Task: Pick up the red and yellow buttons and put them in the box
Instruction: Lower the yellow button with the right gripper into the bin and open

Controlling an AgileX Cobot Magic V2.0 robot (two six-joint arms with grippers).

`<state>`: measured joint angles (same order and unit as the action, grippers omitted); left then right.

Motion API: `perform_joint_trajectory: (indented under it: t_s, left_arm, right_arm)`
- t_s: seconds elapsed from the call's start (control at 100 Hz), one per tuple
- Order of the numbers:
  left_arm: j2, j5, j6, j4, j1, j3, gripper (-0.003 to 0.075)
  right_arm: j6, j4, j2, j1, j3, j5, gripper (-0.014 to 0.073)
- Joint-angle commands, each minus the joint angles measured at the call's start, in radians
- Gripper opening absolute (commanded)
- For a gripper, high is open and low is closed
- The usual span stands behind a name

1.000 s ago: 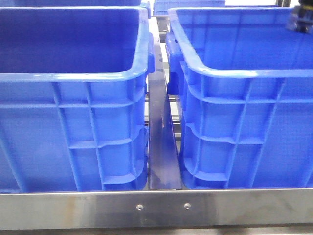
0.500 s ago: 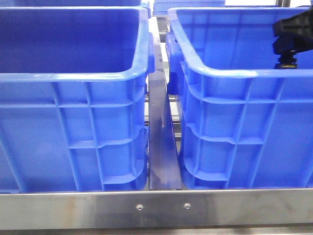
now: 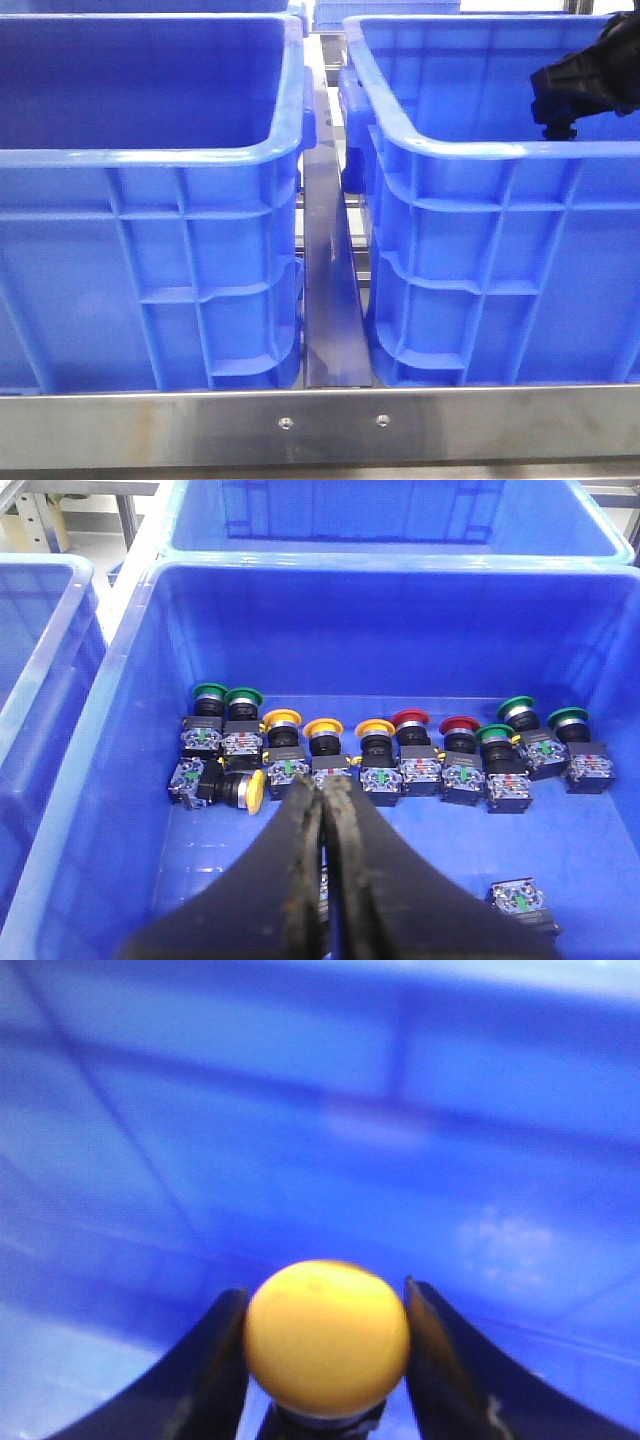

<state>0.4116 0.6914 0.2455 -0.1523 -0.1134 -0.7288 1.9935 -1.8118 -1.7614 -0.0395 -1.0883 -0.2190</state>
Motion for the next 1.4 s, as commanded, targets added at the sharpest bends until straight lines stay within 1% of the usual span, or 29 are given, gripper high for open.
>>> perform_joint_trajectory:
  t_s: [0.0, 0.13, 0.49, 0.76, 0.9, 1.0, 1.12, 1.19, 1.39]
  left_arm:
    - [0.007, -0.07, 0.009, 0.001, 0.001, -0.025, -0.0019]
    - [0.007, -0.07, 0.009, 0.001, 0.001, -0.025, -0.0019]
    - [0.007, -0.07, 0.009, 0.001, 0.001, -0.025, -0.0019]
    - [0.007, -0.07, 0.009, 0.001, 0.001, -0.025, -0.0019]
    - [0.007, -0.07, 0.009, 0.004, 0.001, -0.025, -0.0019]
    - [0.007, -0.07, 0.009, 0.005, 0.001, -0.025, -0.0019]
    - [0.007, -0.07, 0.009, 0.005, 0.001, -0.025, -0.0019]
    - [0.007, -0.07, 0.009, 0.005, 0.001, -0.025, -0.0019]
    - [0.007, -0.072, 0.009, 0.005, 0.001, -0.025, -0.0019]
  right_arm:
    - [0.03, -0.107, 0.036, -0.01, -0.032, -0.052, 0.0118]
    - [0.033, -0.107, 0.028, -0.014, -0.032, -0.071, 0.0118]
    - [0.033, -0.107, 0.024, -0.071, -0.033, -0.161, 0.0118]
    - [0.033, -0.107, -0.034, -0.071, -0.031, -0.177, 0.0118]
    - [0.033, -0.107, -0.035, -0.071, -0.031, -0.158, 0.0127]
    - [0.032, -0.107, -0.034, -0.071, -0.031, -0.134, 0.0182]
    - [0.031, -0.107, -0.033, -0.071, -0.031, -0.098, 0.0303]
    - [0.031, -0.107, -0.028, -0.071, -0.031, -0.079, 0.0358]
    - [0.031, -0.107, 0.005, -0.071, -0.031, -0.036, 0.0459]
